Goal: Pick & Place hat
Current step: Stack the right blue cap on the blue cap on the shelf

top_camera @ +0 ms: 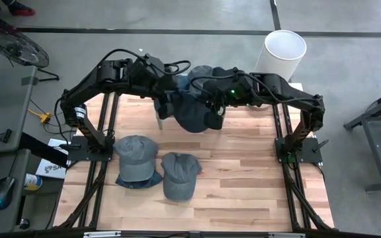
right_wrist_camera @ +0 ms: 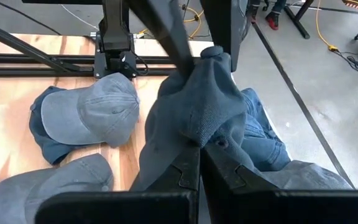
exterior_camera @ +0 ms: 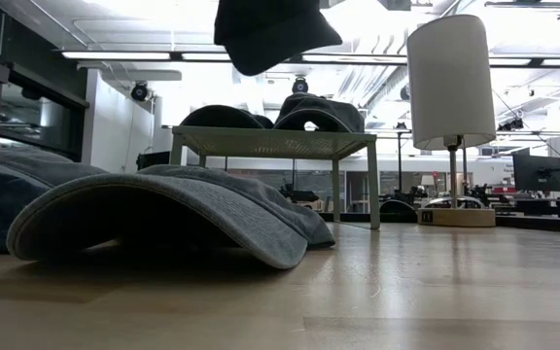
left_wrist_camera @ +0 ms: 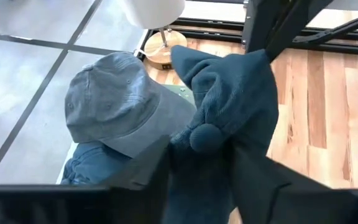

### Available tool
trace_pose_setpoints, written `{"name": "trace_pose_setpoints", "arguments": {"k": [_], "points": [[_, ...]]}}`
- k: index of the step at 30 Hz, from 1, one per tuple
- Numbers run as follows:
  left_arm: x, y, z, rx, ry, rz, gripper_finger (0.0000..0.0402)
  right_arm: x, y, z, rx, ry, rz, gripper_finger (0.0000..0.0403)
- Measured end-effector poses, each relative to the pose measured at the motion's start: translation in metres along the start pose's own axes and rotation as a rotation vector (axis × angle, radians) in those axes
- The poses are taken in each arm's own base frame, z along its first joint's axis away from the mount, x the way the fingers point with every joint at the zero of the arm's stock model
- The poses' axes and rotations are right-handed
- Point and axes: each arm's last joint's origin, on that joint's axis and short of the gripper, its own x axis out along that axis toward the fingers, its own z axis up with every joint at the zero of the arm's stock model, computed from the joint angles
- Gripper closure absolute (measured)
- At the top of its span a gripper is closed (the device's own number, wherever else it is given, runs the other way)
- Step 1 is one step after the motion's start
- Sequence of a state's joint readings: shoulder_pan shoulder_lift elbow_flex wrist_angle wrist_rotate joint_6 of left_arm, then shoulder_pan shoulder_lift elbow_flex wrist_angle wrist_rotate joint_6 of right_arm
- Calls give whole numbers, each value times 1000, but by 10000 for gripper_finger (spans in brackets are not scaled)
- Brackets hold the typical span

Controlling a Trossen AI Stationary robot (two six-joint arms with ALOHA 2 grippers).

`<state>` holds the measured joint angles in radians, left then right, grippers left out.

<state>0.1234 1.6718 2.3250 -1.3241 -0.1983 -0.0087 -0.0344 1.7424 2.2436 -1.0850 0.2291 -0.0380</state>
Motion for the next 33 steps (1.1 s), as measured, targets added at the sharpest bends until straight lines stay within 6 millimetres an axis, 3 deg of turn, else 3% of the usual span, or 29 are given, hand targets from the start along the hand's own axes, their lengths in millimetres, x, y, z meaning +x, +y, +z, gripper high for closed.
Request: {"name": "trace_pose_setpoints", "arguments": {"k": [8, 20, 33], "points": [[0, 1, 4, -28, -39, 26, 391, 1, 0, 0, -4, 1, -2, 403], [0, 3, 0, 3, -5, 93, 398, 1, 0, 0, -12, -2, -9, 387], [-11, 7, -8, 45, 52, 160, 400, -5, -2, 1, 12, -14, -9, 255]]}}
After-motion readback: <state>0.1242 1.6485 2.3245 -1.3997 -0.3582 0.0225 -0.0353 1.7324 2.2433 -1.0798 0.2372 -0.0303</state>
